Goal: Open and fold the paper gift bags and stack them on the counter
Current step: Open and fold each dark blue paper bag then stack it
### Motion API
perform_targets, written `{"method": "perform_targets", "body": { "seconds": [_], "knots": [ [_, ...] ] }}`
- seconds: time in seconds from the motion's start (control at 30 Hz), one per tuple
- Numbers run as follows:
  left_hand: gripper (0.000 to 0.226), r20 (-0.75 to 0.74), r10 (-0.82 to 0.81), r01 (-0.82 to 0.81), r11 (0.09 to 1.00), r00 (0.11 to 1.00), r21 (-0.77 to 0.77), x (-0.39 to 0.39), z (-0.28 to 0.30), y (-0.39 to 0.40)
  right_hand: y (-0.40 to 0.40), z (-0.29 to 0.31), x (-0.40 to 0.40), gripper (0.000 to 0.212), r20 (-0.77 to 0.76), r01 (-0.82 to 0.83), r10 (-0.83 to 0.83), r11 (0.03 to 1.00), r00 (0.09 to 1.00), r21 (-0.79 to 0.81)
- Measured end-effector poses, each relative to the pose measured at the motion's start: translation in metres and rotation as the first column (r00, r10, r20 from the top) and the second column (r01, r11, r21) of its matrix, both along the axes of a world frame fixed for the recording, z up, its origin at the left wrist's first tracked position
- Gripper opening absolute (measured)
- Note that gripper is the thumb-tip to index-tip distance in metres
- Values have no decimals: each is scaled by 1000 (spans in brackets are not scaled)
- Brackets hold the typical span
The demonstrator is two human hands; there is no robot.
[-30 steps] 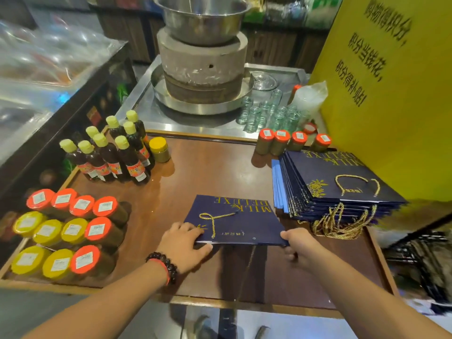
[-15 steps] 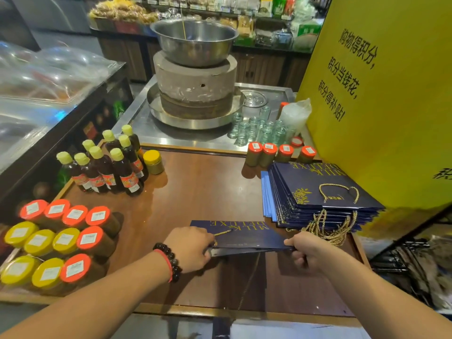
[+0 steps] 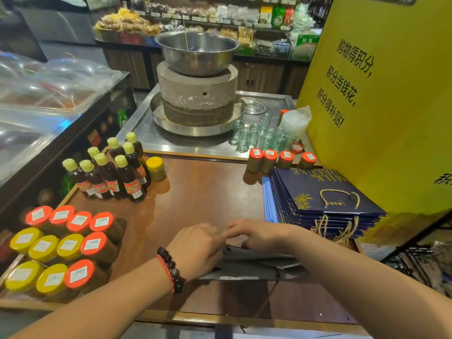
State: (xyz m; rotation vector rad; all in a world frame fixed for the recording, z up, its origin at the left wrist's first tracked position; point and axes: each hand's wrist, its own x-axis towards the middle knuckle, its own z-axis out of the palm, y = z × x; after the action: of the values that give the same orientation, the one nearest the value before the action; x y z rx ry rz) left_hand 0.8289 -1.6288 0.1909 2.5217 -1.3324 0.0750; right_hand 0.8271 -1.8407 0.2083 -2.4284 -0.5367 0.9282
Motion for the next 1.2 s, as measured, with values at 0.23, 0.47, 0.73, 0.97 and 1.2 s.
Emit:
{"method": "perform_targets", "body": {
  "seconds": [0.23,0.47,0.73,0.97,1.2],
  "knots": [
    [27,-102,71,-73,997,992,-16,-10,9,9,18,8,6,25,-29,-5,7,998,1000,58],
    [35,-158,155,-149,988,975,47,3,7,15,18,3,7,14,-94,149,-144,988,985,48],
    [11,-181,178,-155,979,967,133,25,9,7,-9,19,12,18,103,166,-158,983,982,-74],
    [54,-203,81,-36,977,976,212,44,21,-5,-74,17,19,21,223,341,-300,923,927,-176],
    [72,-250,11,77,938,968,338,59,28,-13,-129,1,4,23,236,465,-409,835,882,-294]
  ]
}}
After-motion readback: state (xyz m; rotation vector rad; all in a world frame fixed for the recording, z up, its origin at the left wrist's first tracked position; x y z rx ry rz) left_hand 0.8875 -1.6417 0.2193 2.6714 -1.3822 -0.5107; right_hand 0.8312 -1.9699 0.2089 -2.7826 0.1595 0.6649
